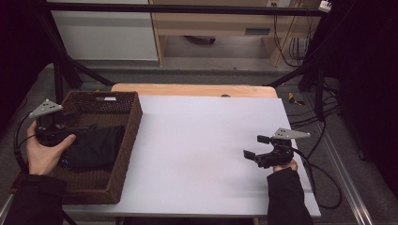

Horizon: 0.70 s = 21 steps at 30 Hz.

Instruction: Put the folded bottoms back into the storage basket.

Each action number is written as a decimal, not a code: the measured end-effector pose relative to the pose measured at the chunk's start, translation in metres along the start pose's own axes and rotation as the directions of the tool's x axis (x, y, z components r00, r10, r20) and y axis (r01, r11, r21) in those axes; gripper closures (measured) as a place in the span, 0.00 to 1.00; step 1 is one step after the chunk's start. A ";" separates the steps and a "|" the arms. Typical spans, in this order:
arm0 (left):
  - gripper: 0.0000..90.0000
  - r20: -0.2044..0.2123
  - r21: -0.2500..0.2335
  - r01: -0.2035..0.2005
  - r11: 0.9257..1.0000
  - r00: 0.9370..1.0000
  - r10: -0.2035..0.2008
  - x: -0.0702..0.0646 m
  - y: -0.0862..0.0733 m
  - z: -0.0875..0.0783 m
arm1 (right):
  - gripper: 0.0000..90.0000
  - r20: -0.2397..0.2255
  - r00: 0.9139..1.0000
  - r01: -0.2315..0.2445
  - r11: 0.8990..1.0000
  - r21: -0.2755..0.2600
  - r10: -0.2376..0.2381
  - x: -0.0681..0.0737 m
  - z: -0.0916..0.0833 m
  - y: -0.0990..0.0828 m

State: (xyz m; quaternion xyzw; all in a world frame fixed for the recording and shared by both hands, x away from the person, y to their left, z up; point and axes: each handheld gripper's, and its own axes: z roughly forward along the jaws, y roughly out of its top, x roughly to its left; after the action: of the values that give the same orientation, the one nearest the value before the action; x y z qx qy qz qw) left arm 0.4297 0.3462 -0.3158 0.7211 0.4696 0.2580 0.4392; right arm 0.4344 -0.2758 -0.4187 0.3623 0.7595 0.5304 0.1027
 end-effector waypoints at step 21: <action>0.05 0.119 -0.059 -0.044 0.997 0.992 0.050 -0.049 -0.008 0.023 | 0.04 -0.001 1.000 0.002 1.000 -0.004 -0.002 0.000 -0.001 0.000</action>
State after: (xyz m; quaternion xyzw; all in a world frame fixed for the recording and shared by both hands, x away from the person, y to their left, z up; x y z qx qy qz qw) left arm 0.4229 0.2944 -0.3321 0.7335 0.4176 0.2375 0.4809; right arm 0.4342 -0.2765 -0.4182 0.3612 0.7587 0.5321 0.1036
